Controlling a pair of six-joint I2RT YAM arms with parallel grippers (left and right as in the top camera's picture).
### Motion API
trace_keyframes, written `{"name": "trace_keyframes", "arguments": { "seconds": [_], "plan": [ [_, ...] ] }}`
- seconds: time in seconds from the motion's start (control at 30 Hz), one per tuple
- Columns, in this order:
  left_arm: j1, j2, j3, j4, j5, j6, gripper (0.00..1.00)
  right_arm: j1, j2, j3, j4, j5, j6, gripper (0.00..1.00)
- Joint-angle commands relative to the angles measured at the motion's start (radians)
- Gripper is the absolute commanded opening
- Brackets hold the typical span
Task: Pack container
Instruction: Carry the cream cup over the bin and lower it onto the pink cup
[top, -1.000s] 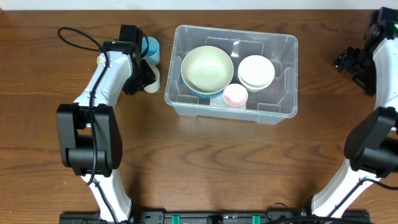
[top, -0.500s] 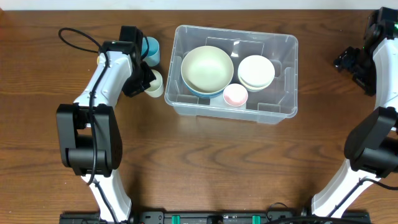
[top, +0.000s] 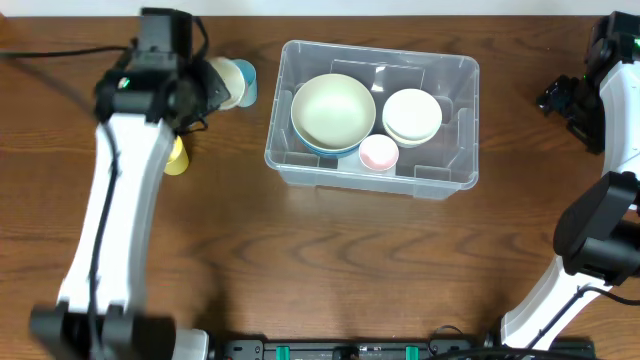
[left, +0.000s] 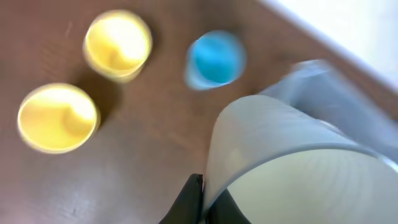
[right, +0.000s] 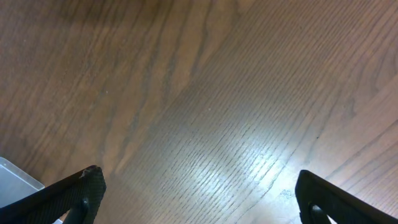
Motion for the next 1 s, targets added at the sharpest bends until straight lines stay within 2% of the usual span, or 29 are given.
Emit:
{"name": "trace_keyframes", "arguments": {
  "seconds": [0.0, 0.17, 0.37, 0.97],
  "plan": [
    [-0.108, -0.044, 0.013, 0.031, 0.023, 0.093, 0.06, -0.005, -0.005, -0.004, 0.0, 0.014, 0.01, 0.99],
    [-0.322, -0.031, 0.013, 0.12, 0.021, 0.177, 0.06, -0.005, -0.005, -0.004, 0.0, 0.014, 0.01, 0.99],
    [-0.501, 0.06, 0.013, 0.159, -0.095, 0.181, 0.06, -0.005, -0.005, -0.004, 0.0, 0.014, 0.01, 0.99],
    [-0.577, 0.257, 0.012, 0.099, -0.06, 0.19, 0.06, -0.005, -0.005, -0.004, 0.0, 0.014, 0.01, 0.99]
  ]
}}
